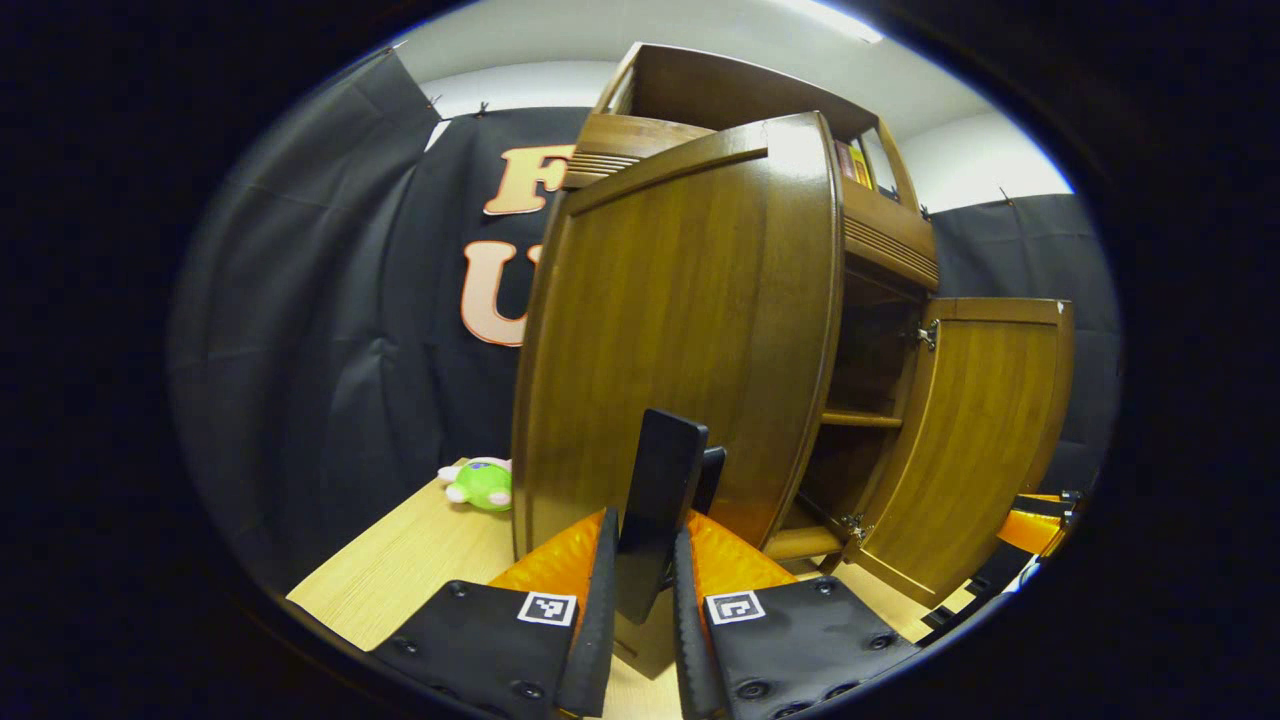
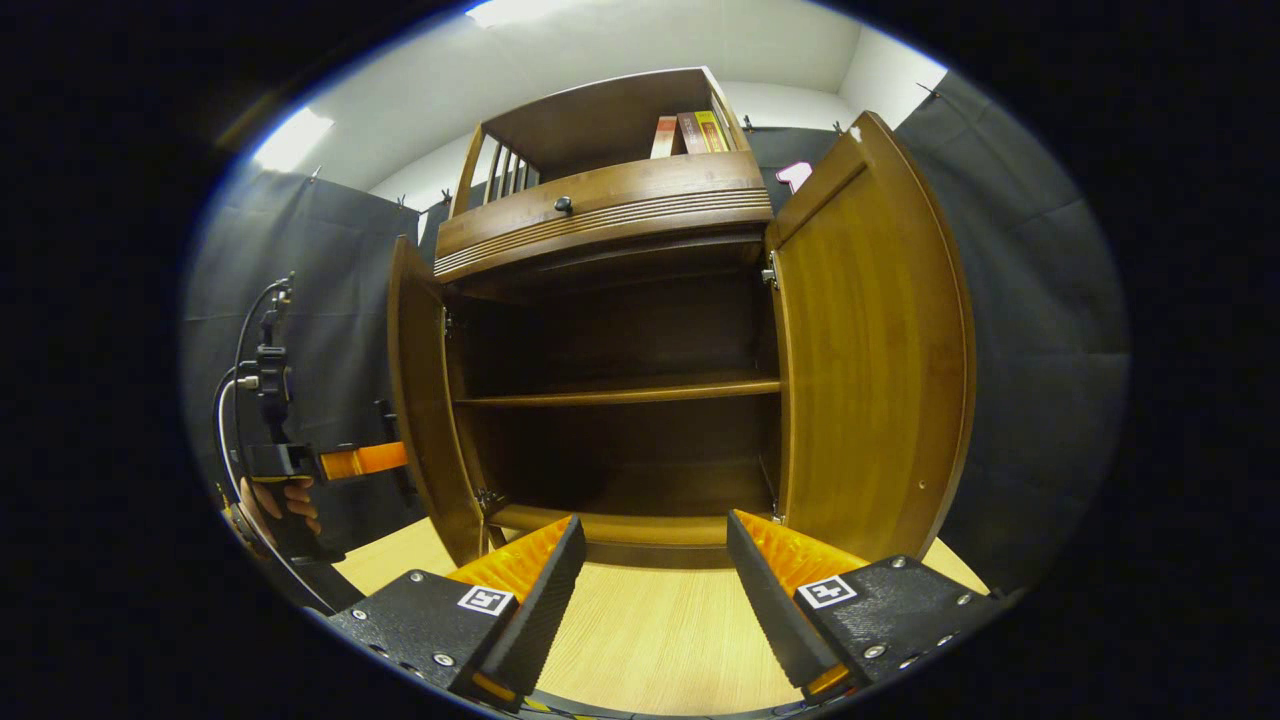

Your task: Open the right door of the double-door shoe cabinet with the right hand, and open the left door with the left hand.

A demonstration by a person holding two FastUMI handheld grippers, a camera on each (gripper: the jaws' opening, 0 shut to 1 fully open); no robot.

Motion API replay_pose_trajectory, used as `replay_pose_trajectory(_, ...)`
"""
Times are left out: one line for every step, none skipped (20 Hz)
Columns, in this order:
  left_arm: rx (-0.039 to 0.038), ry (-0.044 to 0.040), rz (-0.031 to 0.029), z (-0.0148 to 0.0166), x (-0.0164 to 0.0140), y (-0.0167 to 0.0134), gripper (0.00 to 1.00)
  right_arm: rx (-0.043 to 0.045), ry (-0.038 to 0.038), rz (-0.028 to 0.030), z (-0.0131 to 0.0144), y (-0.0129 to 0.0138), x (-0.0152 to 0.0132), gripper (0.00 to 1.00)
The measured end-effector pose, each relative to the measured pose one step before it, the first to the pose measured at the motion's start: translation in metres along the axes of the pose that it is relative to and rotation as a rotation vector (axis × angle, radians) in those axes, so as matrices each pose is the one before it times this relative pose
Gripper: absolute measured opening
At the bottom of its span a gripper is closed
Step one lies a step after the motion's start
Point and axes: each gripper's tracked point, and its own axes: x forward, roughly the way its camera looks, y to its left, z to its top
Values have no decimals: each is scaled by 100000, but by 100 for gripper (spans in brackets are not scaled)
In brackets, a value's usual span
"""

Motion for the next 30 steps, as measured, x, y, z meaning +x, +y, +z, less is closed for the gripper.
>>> replay_pose_trajectory(221, -326, 828, -80, -556, 690, 33, -105, -22, 99, -25, 358, 223, 88)
replay_pose_trajectory(1226, -323, 659, 71, -268, 603, 34, 15, 96, 351, 118, 332, 196, 99)
replay_pose_trajectory(1873, -30, 476, -90, -150, 456, 33, 79, 55, 302, 137, 359, 150, 99)
replay_pose_trajectory(2302, -116, 1117, 405, -551, 471, 33, 32, 39, 130, 45, 348, 200, 99)
replay_pose_trajectory(2361, -245, 677, -181, -85, 664, 25, -64, -145, -67, 72, 277, 118, 99)
replay_pose_trajectory(1044, -439, 1182, 92, -202, 640, 24, -142, -177, -183, 25, 302, 141, 99)
replay_pose_trajectory(281, -310, 751, 226, 65, 787, 24, -127, -57, -234, -135, 364, 169, 99)
replay_pose_trajectory(-927, -135, 160, 46, -116, 522, 22, 17, 26, -166, -101, 363, 118, 99)
replay_pose_trajectory(-1488, 180, 83, 59, -195, 640, 22, 81, 3, -72, 1, 389, 138, 99)
replay_pose_trajectory(-1185, -32, 436, 102, -62, 860, 22, -34, 196, -111, -142, 368, 112, 99)
replay_pose_trajectory(-400, 115, 415, 18, -19, 900, 22, -176, 222, -183, -225, 334, 185, 99)
replay_pose_trajectory(430, 113, -47, 17, -36, 936, 22, -250, -2, -340, -119, 309, 131, 99)
replay_pose_trajectory(573, -300, -266, 65, -12, 827, 15, -121, -80, -337, -81, 351, 127, 99)
replay_pose_trajectory(-1224, -345, -2872, 104, 19, 407, 9, 102, -139, -134, -122, 392, 269, 99)
replay_pose_trajectory(-1495, -295, -2179, 215, -62, 185, 7, 377, 42, -216, -180, 324, 326, 99)
replay_pose_trajectory(-290, 130, -2108, 26, 11, 481, 15, 133, 178, 80, -234, 392, 231, 99)
replay_pose_trajectory(444, -260, -2345, 28, -39, 376, 12, 642, -120, 81, -117, 561, 150, 99)
replay_pose_trajectory(635, 13, -2109, -49, 9, 505, 15, 381, -509, -17, -18, 455, 207, 99)
replay_pose_trajectory(248, -434, -1591, 181, -26, 624, 15, 155, -385, 3, -58, 505, -2, 99)
replay_pose_trajectory(-22, -719, -1177, 266, 6, 734, 15, -117, -222, -107, -153, 341, 38, 99)
replay_pose_trajectory(-94, -650, -2321, -123, -82, 259, 15, -321, 16, -213, -117, 225, 260, 99)
replay_pose_trajectory(70, -425, -2286, 84, -28, 265, 15, -290, 480, -231, -267, 156, 70, 99)
replay_pose_trajectory(534, -184, -2603, 2, 22, 341, 15, -113, 378, -142, -191, 125, 59, 99)
replay_pose_trajectory(456, 129, -2356, 65, 125, 508, 15, 131, 25, -262, -110, 169, 32, 94)
replay_pose_trajectory(475, 545, -1404, 96, 132, 695, 15, 421, -210, -93, -59, 37, 111, 88)
replay_pose_trajectory(-569, 905, -2383, -6, 46, 528, 15, 470, -81, 270, 0, 149, 46, 88)
replay_pose_trajectory(-1282, 135, -2982, -47, 141, 188, 7, 93, 267, 116, -140, 12, -18, 88)
replay_pose_trajectory(-1911, 20, -4285, -39, -114, -154, 22, -733, 921, -249, -273, -150, 118, 88)
replay_pose_trajectory(-877, 1171, -1684, -15, 77, 206, 22, -1232, 692, -20, -155, -101, 88, 88)
replay_pose_trajectory(-279, 1097, -374, -159, -273, 24, 22, -1047, 377, 713, -39, 48, 126, 88)
